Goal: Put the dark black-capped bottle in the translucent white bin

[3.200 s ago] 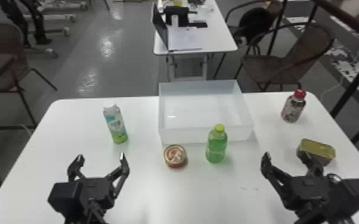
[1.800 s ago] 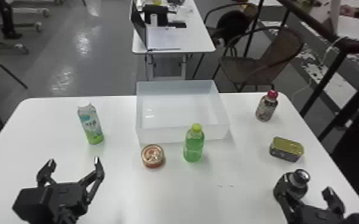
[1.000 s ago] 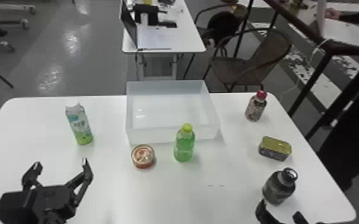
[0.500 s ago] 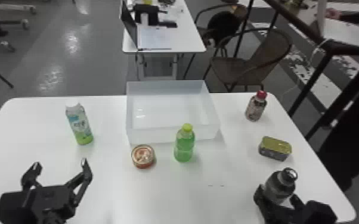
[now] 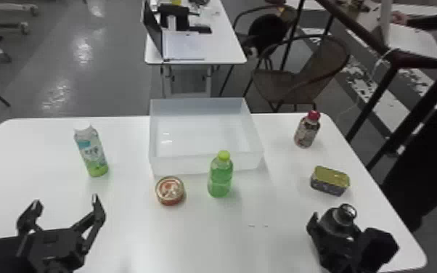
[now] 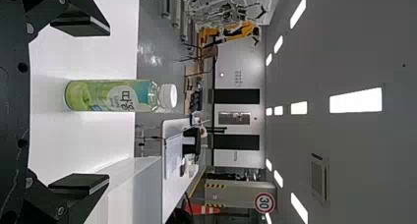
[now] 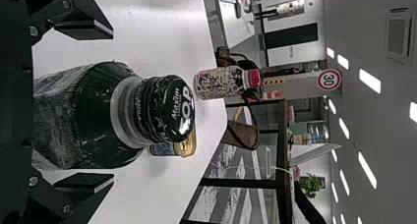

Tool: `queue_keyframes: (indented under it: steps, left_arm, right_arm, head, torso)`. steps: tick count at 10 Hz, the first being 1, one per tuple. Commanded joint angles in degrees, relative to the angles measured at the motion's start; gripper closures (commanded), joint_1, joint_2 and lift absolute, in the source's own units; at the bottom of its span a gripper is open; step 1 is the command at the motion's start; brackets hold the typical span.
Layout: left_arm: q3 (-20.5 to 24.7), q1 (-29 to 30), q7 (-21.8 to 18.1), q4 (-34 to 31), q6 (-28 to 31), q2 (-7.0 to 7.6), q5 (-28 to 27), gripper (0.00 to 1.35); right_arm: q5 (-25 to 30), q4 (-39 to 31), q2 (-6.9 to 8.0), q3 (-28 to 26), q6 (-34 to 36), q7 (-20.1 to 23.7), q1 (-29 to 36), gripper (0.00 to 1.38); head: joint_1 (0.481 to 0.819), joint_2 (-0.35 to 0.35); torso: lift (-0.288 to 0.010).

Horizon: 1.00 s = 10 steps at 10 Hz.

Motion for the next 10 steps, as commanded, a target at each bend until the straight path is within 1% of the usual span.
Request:
queue_keyframes:
  steps: [1,2,3,6,7,8,9,10]
  left_arm:
    - [0.12,0.01,-0.1,0.0,-0.02,-0.17,-0.03,0.23]
    - [0.21,0.01,-0.1,0.0,-0.02,-0.17,-0.12,0.23]
    - [0.21,0.01,-0.1,0.0,-0.11,-0.35,-0.21,0.23]
    - [0.29,0.01,-0.37,0.09,-0.02,-0.52,-0.29,0.23]
    - [0.21,0.01,-0.37,0.09,-0.02,-0.52,-0.29,0.23]
    - [0.21,0.01,-0.37,0.09,0.07,-0.52,-0.21,0.23]
    - [0.21,-0.08,-0.37,0.09,0.15,-0.52,-0.21,0.23]
    - [0.12,-0.26,-0.37,0.18,0.24,-0.43,-0.21,0.23]
  right_arm:
    - [-0.01,1.17,0.0,-0.2,0.0,-0.15,-0.9,0.38]
    - [-0.09,1.08,0.0,-0.29,0.0,-0.15,-0.63,0.74]
    - [-0.09,0.64,0.0,-0.29,0.0,-0.5,-0.11,0.83]
    - [-0.8,-2.78,0.0,-0.03,0.0,-0.33,1.04,0.82]
    - [-0.97,-5.51,0.0,0.24,0.44,1.17,1.04,0.82]
    - [-0.89,-9.02,0.0,0.15,4.13,3.19,-0.02,0.82]
    - [-0.71,-10.52,-0.18,0.15,6.94,6.26,-2.48,0.82]
    - [0.87,-10.96,-0.09,0.5,6.59,7.49,-5.2,0.78]
  head:
    - [0.695,-0.121]
    - [0.695,-0.122]
    - [0.695,-0.125]
    - [0.695,-0.128]
    - [0.695,-0.124]
    - [0.695,-0.112]
    - [0.695,-0.092]
    - [0.695,-0.079]
  torso:
    - [-0.066]
    - [-0.066]
    - [-0.066]
    - [-0.066]
    - [-0.066]
    - [-0.066]
    - [-0.066]
    - [-0.066]
